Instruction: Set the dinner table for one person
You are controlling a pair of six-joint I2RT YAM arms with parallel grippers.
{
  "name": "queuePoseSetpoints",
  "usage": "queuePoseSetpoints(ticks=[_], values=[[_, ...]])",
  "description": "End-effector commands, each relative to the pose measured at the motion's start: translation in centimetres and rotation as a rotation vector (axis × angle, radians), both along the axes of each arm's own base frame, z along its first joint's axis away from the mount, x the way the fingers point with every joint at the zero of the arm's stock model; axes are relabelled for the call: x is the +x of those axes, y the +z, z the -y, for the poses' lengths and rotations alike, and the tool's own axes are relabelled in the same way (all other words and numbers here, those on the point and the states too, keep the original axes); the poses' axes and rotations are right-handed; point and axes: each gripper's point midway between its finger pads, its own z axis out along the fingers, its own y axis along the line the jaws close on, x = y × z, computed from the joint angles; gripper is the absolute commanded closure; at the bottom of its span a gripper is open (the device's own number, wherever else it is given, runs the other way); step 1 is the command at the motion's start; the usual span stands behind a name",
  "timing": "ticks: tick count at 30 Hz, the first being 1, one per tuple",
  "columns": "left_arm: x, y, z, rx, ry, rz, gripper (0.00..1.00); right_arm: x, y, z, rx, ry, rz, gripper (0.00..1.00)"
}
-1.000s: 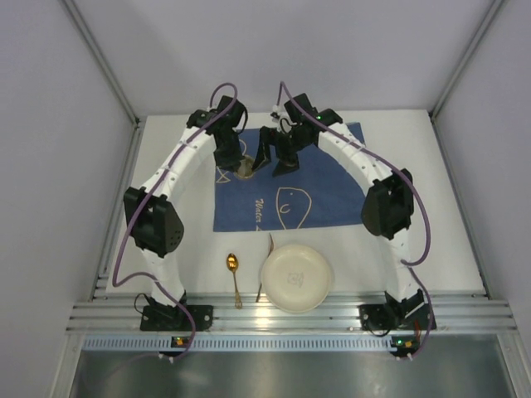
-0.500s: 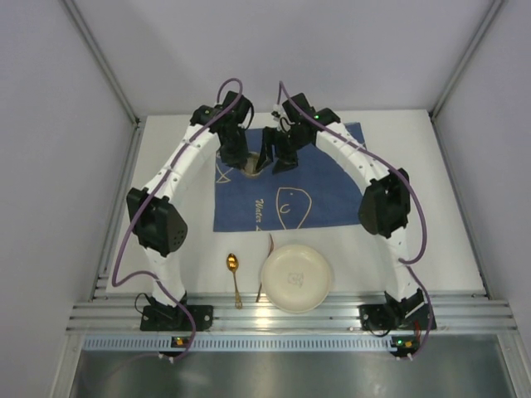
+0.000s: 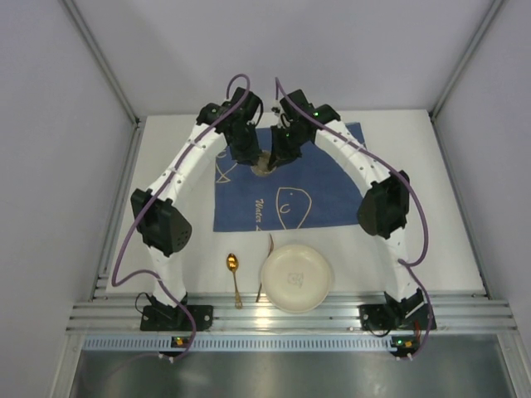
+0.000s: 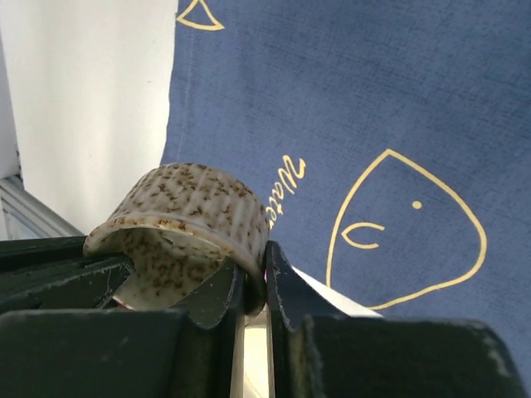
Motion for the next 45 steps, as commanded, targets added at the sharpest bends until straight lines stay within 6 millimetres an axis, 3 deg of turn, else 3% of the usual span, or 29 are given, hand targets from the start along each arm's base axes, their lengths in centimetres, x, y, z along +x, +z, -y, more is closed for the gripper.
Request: queuePoseSetpoints(ticks=[1, 2, 4, 7, 8, 9, 10, 11, 14, 17, 21, 24, 27, 31, 35, 38, 39, 41, 45], values=[[-0.1, 3.2, 3.0, -0.128, -0.072, 0.061, 0.78, 1.8, 0.0, 1.7, -0.077, -0.035, 0.074, 1.00], [-0.1, 3.1, 2.8, -0.119, -0.067, 0.064, 0.63, 2.0, 0.1, 2.1, -0.083, -0.040, 0.078, 1.00], [0.4, 2.8, 1.4, -0.054, -0.030, 0.086, 0.55, 2.8, 0.1, 3.4, -0.107, -0.064, 0.093, 1.00], [-0.4, 3.2, -1.2, 0.021, 0.006, 0.095, 0.37, 5.7, 0.2, 8.0, -0.157, -0.152, 0.125, 1.00], [-0.9, 3.2, -2.0, 0.038, 0.010, 0.091, 0.33, 7.3, 0.3, 11.1, -0.169, -0.214, 0.127, 1.00], [-1.6, 2.0, -3.0, 0.070, 0.015, 0.062, 0.27, 8.2, 0.2, 12.8, -0.176, -0.254, 0.128, 1.00], [-2.0, 1.6, -3.5, 0.083, 0.010, 0.059, 0.26, 9.2, 0.1, 14.5, -0.192, -0.298, 0.130, 1.00], [-3.0, 1.0, -4.2, 0.091, 0.007, 0.051, 0.23, 10.6, 0.1, 17.7, -0.200, -0.367, 0.132, 1.00], [-4.3, 0.0, -4.6, 0.084, 0.000, 0.026, 0.22, 13.6, -0.4, 22.1, -0.240, -0.476, 0.159, 1.00], [-5.9, -2.7, -4.4, 0.064, -0.007, -0.048, 0.23, 16.0, -1.6, 25.1, -0.298, -0.569, 0.185, 1.00], [-6.7, -4.0, -4.2, 0.049, 0.005, -0.106, 0.28, 17.9, -5.2, 26.5, -0.354, -0.622, 0.173, 1.00], [-7.1, -4.2, -4.6, 0.069, 0.011, -0.119, 0.29, 19.1, -6.5, 27.0, -0.366, -0.661, 0.191, 1.00], [-7.2, -4.0, -5.1, 0.090, 0.018, -0.112, 0.30, 20.3, -6.5, 27.2, -0.359, -0.695, 0.225, 1.00], [-7.6, -4.4, -5.6, 0.110, 0.030, -0.132, 0.31, 21.4, -6.3, 29.0, -0.408, -0.756, 0.279, 1.00], [-7.8, -4.8, -5.8, 0.118, 0.037, -0.143, 0.31, 22.0, -7.3, 30.0, -0.386, -0.785, 0.265, 1.00], [-7.5, -4.6, -6.0, 0.127, 0.039, -0.134, 0.31, 22.3, -8.0, 29.3, -0.355, -0.750, 0.255, 0.75], [-7.4, -4.6, -6.0, 0.126, 0.037, -0.133, 0.31, 22.3, -8.1, 28.9, -0.341, -0.736, 0.254, 0.54], [-7.2, -4.7, -5.9, 0.123, 0.038, -0.138, 0.31, 22.9, -7.5, 28.3, -0.285, -0.716, 0.270, 0.46], [-6.9, -5.0, -5.6, 0.117, 0.028, -0.147, 0.31, 23.5, -5.2, 28.3, -0.209, -0.735, 0.299, 0.43]])
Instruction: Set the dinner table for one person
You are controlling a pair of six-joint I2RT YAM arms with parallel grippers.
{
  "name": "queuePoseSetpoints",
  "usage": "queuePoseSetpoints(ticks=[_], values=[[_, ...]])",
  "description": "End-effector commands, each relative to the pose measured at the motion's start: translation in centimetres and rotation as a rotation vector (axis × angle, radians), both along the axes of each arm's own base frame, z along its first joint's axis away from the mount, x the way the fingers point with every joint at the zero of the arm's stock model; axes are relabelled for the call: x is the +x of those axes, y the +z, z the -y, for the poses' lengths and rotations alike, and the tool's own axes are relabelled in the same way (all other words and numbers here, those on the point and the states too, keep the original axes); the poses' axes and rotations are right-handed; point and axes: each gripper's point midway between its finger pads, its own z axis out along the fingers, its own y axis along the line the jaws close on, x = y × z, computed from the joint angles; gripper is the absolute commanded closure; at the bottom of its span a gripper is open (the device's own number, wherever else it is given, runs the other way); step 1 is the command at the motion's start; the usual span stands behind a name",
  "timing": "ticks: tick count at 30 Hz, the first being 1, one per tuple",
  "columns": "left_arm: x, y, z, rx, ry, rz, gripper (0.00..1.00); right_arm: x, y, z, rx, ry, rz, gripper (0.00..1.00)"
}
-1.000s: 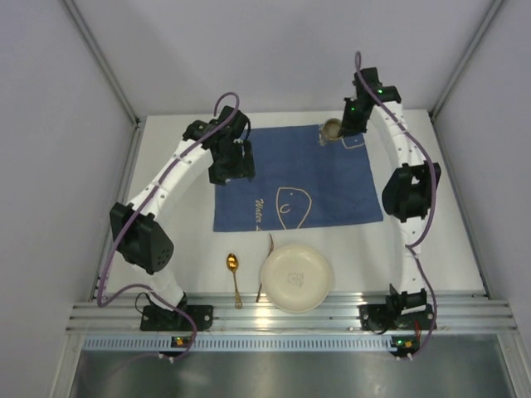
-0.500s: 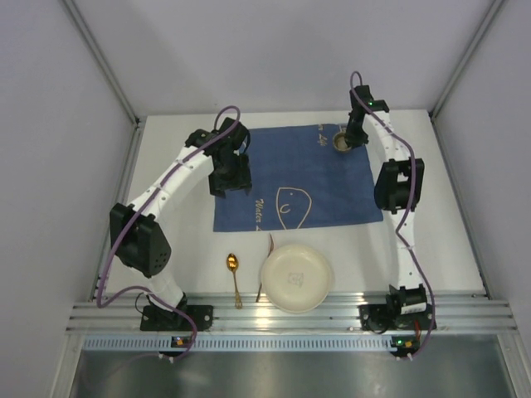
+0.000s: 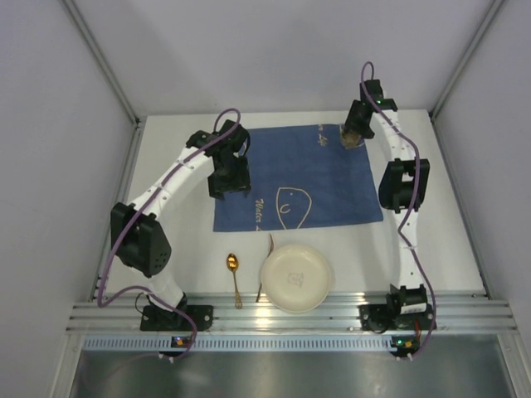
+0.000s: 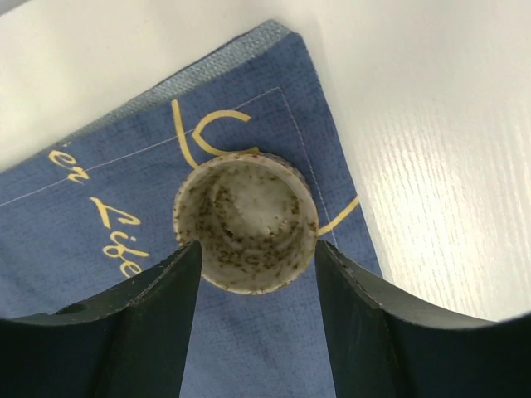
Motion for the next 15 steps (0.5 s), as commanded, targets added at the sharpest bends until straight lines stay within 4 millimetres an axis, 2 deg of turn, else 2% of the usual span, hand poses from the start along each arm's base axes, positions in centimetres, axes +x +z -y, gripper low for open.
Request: queuePoseSetpoints(ticks=[1, 5, 6, 8, 9, 10, 11, 13, 14, 15], values=[[0.8, 0.4, 0.1, -0.004, 0.005, 0.013, 0.31, 2.2, 5.1, -0.7, 0.083, 0.020, 0.151, 0.42], [1.4, 0.7, 0.5, -0.014, -0.005, 0.029, 0.31, 2.3, 10.0, -0.7, 0.122, 0.030, 0.244, 0.32], [1.5, 0.7, 0.5, -0.011, -0.014, 0.031, 0.31, 2.1, 13.7, -1.0, 0.147, 0.048, 0.313, 0.28], [1.9, 0.9, 0.7, -0.016, -0.026, 0.046, 0.31, 1.4, 16.8, -2.0, 0.194, 0.099, 0.366, 0.24], [2.0, 0.8, 0.7, -0.014, -0.043, 0.047, 0.31, 0.6, 20.7, -2.5, 0.215, 0.134, 0.444, 0.19], [2.2, 0.7, 0.8, -0.012, -0.052, 0.049, 0.31, -0.3, 22.1, -3.9, 0.267, 0.209, 0.460, 0.17], [2.3, 0.7, 1.1, -0.023, -0.067, 0.054, 0.31, -1.8, 23.3, -4.5, 0.278, 0.244, 0.466, 0.15], [2.4, 0.2, 1.5, -0.034, -0.112, 0.041, 0.31, -3.8, 23.4, -5.5, 0.292, 0.296, 0.441, 0.08], [2.3, 0.1, 2.4, -0.071, -0.161, 0.035, 0.31, -5.7, 22.4, -5.6, 0.291, 0.300, 0.396, 0.05], [2.0, -0.2, 3.3, -0.112, -0.202, 0.014, 0.31, -6.8, 21.5, -5.7, 0.286, 0.305, 0.366, 0.04]])
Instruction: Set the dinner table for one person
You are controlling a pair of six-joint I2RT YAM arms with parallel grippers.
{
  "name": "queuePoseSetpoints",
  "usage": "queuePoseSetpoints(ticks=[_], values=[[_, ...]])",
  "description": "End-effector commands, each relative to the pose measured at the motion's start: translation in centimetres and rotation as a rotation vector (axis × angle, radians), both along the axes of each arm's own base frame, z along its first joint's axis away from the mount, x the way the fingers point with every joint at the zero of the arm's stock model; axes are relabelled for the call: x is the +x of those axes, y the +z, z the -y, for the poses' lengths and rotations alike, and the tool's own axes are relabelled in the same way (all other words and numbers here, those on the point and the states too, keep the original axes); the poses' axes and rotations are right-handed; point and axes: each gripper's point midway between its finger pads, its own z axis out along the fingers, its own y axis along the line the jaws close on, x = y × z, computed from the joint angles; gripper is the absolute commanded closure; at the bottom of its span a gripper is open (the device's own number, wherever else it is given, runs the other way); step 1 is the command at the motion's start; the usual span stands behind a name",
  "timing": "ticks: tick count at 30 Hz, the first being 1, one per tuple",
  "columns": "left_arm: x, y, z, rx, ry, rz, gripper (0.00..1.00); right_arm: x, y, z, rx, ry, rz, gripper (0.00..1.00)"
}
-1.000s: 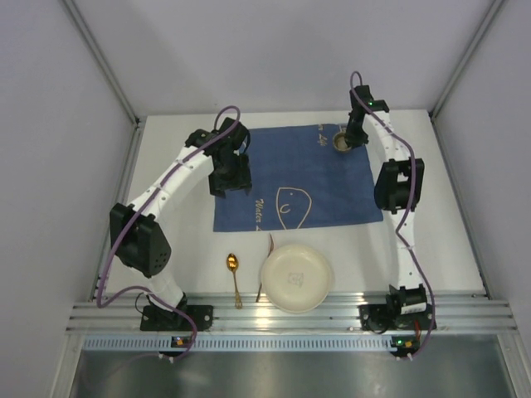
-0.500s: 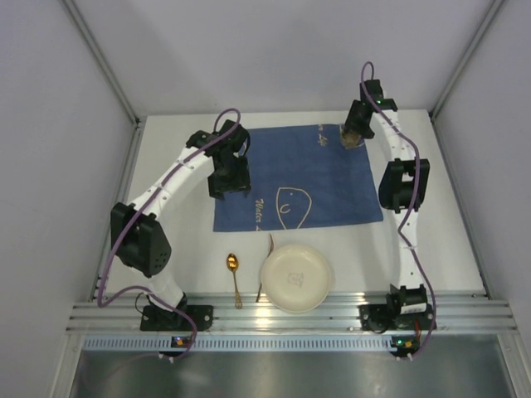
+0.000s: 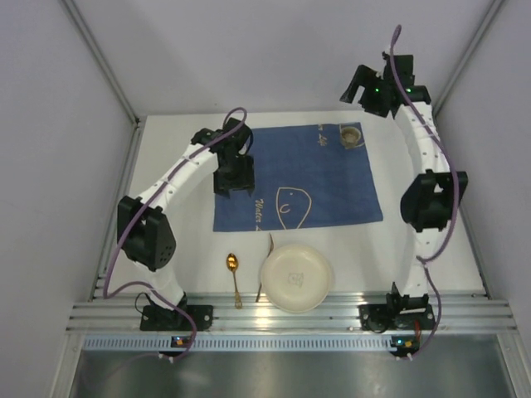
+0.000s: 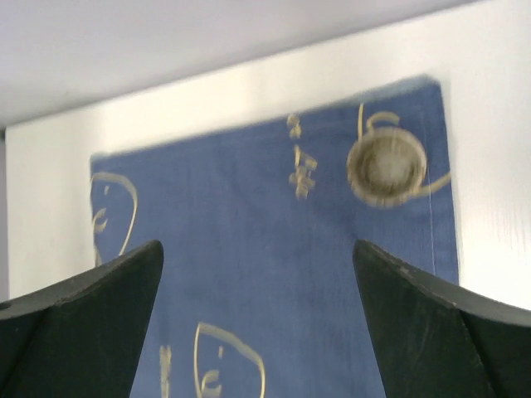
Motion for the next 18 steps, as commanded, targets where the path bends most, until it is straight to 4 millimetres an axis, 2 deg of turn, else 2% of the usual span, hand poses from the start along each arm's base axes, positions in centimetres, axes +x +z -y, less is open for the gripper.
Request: queuePoseSetpoints(ticks=[1, 2, 3, 4, 5, 6, 7, 8, 9, 10, 11, 13, 15, 16, 18], values=[[0.6, 0.4, 2.8, -0.125, -0.149, 0.010, 0.32, -5.5, 2.0, -1.8, 0.024, 0.113, 0.011, 0.03], [0.0, 0.2, 3.8, -0.162, -0.215, -0.011, 0.32, -7.4, 2.6, -1.7, 0.025, 0.117, 0.012, 0.02], [-0.4, -0.1, 4.2, -0.173, -0.248, -0.019, 0.32, -8.7, 1.6, -1.7, 0.023, 0.122, -0.020, 0.02], [-1.2, -1.2, 4.3, -0.166, -0.274, -0.049, 0.32, -10.8, -2.0, -1.5, 0.019, 0.126, -0.113, 0.02], [-2.1, -1.7, 4.7, -0.160, -0.308, -0.062, 0.32, -12.5, -1.4, -1.3, 0.017, 0.130, -0.105, 0.02], [-2.4, -2.1, 5.1, -0.172, -0.328, -0.054, 0.33, -13.7, -2.4, -1.1, 0.009, 0.128, -0.129, 0.02], [-4.1, -3.5, 5.2, -0.175, -0.352, -0.099, 0.34, -15.7, -5.0, -0.8, -0.003, 0.130, -0.195, 0.02], [-4.8, -4.0, 5.4, -0.190, -0.368, -0.109, 0.34, -16.9, -4.4, -0.6, -0.010, 0.129, -0.180, 0.02], [-5.3, -3.8, 6.2, -0.244, -0.394, -0.099, 0.34, -17.8, -4.9, -0.1, -0.024, 0.117, -0.193, 0.02], [-6.6, -4.9, 6.0, -0.255, -0.407, -0.135, 0.34, -19.2, -6.4, 0.0, -0.026, 0.117, -0.231, 0.02], [-7.1, -5.1, 6.1, -0.266, -0.423, -0.140, 0.34, -20.0, -6.0, 0.1, -0.027, 0.116, -0.219, 0.02], [-8.1, -5.6, 5.9, -0.279, -0.435, -0.159, 0.34, -21.4, -7.3, 0.1, -0.023, 0.113, -0.255, 0.02], [-8.5, -5.7, 5.6, -0.275, -0.433, -0.159, 0.35, -22.0, -7.4, 0.0, -0.014, 0.117, -0.265, 0.02], [-8.3, -6.3, 4.5, -0.215, -0.404, -0.149, 0.36, -22.1, -7.5, -0.1, -0.008, 0.117, -0.269, 0.02], [-8.0, -6.1, 2.7, -0.126, -0.303, -0.126, 0.37, -22.2, -7.6, -0.2, 0.002, 0.122, -0.281, 0.02]])
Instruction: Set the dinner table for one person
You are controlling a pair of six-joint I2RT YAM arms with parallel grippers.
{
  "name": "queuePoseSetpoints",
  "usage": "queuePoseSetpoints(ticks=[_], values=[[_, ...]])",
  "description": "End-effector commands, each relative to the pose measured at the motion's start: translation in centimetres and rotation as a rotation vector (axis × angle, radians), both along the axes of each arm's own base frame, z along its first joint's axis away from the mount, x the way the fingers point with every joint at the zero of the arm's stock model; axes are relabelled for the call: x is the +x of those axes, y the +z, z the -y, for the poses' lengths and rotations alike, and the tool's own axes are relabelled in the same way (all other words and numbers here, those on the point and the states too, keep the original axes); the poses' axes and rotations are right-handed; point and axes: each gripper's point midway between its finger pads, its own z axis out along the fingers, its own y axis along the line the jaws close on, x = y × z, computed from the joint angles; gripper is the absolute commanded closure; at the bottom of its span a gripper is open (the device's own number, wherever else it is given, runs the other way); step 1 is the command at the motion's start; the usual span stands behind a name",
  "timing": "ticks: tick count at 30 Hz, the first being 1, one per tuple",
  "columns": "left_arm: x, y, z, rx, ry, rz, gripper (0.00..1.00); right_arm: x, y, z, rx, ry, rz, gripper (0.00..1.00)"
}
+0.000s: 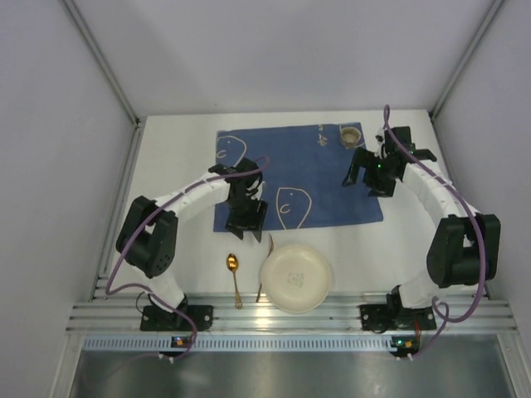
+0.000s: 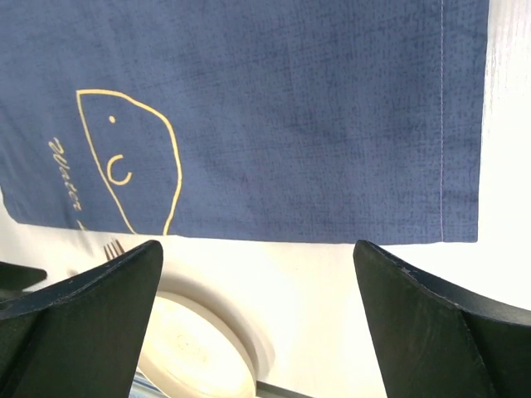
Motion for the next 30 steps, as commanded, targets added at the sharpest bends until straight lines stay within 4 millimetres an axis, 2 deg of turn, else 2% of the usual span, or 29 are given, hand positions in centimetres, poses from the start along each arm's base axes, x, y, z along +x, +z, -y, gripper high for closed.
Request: queuePoseSetpoints(ticks=[1, 3, 4, 6, 7, 10, 15, 22, 30], values=[[2.5, 2.1, -3.1, 0.132, 0.126, 0.201, 0.37, 1.4, 4.0, -0.6, 0.026, 0.021, 0.141, 0.02], [1.5, 2.3, -5.0, 0.222, 0.241, 0.183, 0.39, 1.7, 3.9, -0.7, 0.024, 0.031, 0.132, 0.02], [0.3, 1.7, -5.3, 0.225, 0.253, 0.142, 0.39, 1.7, 4.0, -0.7, 0.022, 0.038, 0.133, 0.02], [-1.0, 1.3, -5.3, 0.205, 0.307, 0.114, 0.39, 1.9, 3.5, -0.7, 0.017, 0.047, 0.120, 0.02], [-2.3, 0.3, -5.9, 0.228, 0.316, 0.079, 0.40, 1.9, 3.5, -0.8, 0.018, 0.050, 0.114, 0.02], [-3.7, -0.6, -7.1, 0.253, 0.331, 0.072, 0.40, 2.2, 2.9, -1.0, 0.030, 0.058, 0.093, 0.02], [-5.0, -1.9, -6.8, 0.225, 0.352, 0.025, 0.40, 2.7, 2.4, -1.7, 0.041, 0.076, 0.074, 0.02], [-4.2, -3.6, -5.7, 0.181, 0.327, 0.028, 0.40, 2.2, 1.9, -1.8, 0.038, 0.084, 0.060, 0.02], [-4.0, -6.5, -5.8, 0.232, 0.299, -0.018, 0.42, 1.7, 2.0, -1.3, 0.012, 0.082, 0.070, 0.02]])
